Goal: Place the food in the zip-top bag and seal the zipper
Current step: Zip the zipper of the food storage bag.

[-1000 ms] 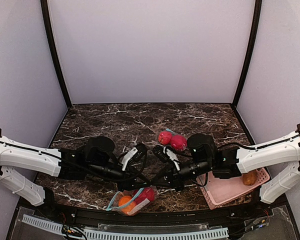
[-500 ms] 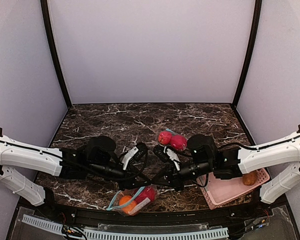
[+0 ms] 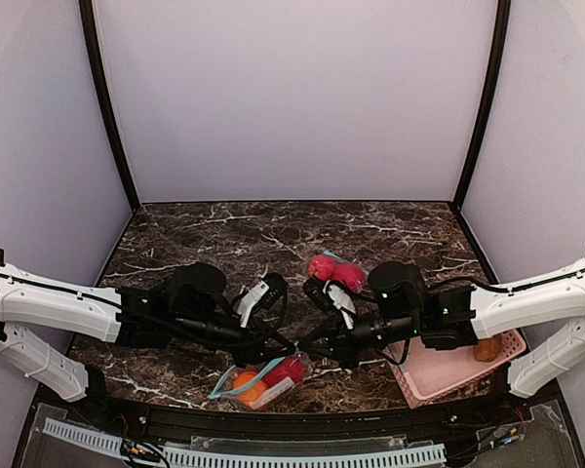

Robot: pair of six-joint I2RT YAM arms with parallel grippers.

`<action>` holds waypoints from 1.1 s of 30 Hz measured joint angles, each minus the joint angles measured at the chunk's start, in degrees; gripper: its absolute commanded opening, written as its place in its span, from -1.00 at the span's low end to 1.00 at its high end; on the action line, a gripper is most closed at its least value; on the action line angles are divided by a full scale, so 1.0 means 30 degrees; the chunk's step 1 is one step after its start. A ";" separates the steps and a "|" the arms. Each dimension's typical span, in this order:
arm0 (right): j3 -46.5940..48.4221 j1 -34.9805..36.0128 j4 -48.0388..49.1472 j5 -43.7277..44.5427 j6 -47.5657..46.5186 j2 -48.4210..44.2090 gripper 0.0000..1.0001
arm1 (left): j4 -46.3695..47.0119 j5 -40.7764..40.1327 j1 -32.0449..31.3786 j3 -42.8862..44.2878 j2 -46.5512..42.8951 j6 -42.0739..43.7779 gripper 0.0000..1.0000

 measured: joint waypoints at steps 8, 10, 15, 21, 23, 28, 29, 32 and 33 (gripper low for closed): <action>0.0000 -0.0029 -0.0714 0.0947 0.0000 -0.0423 -1.00 | -0.0080 -0.0189 0.0051 0.0000 0.0000 0.0109 -0.99; 0.0000 -0.0073 -0.0925 0.1144 0.0000 -0.0503 -1.00 | -0.0153 -0.0219 0.0051 0.0000 0.0000 0.0117 -0.99; 0.0007 -0.0255 -0.1406 0.1647 0.0015 -0.0641 -1.00 | -0.0357 -0.0335 0.0051 0.0000 0.0000 0.0117 -0.99; 0.0007 -0.0597 -0.2069 0.2069 0.0080 -0.1013 -1.00 | -0.0386 -0.0415 0.0066 0.0000 0.0000 0.0124 -0.99; 0.0007 -0.0794 -0.2317 0.2171 0.0102 -0.1158 -1.00 | -0.0401 -0.0423 0.0073 0.0000 0.0000 0.0131 -0.99; 0.0007 -0.1144 -0.2871 0.2535 0.0153 -0.1355 -1.00 | -0.0444 -0.0481 0.0073 0.0000 0.0000 0.0204 -0.99; 0.0007 -0.1239 -0.3002 0.2594 0.0168 -0.1392 -1.00 | -0.0481 -0.0481 0.0073 0.0000 0.0000 0.0211 -0.99; 0.0007 -0.1443 -0.3315 0.2885 0.0219 -0.1428 -1.00 | -0.0568 -0.0474 0.0073 0.0007 0.0000 0.0233 -0.99; 0.0007 -0.1523 -0.3424 0.2973 0.0233 -0.1428 -1.00 | -0.0619 -0.0474 0.0073 0.0000 0.0000 0.0240 -0.99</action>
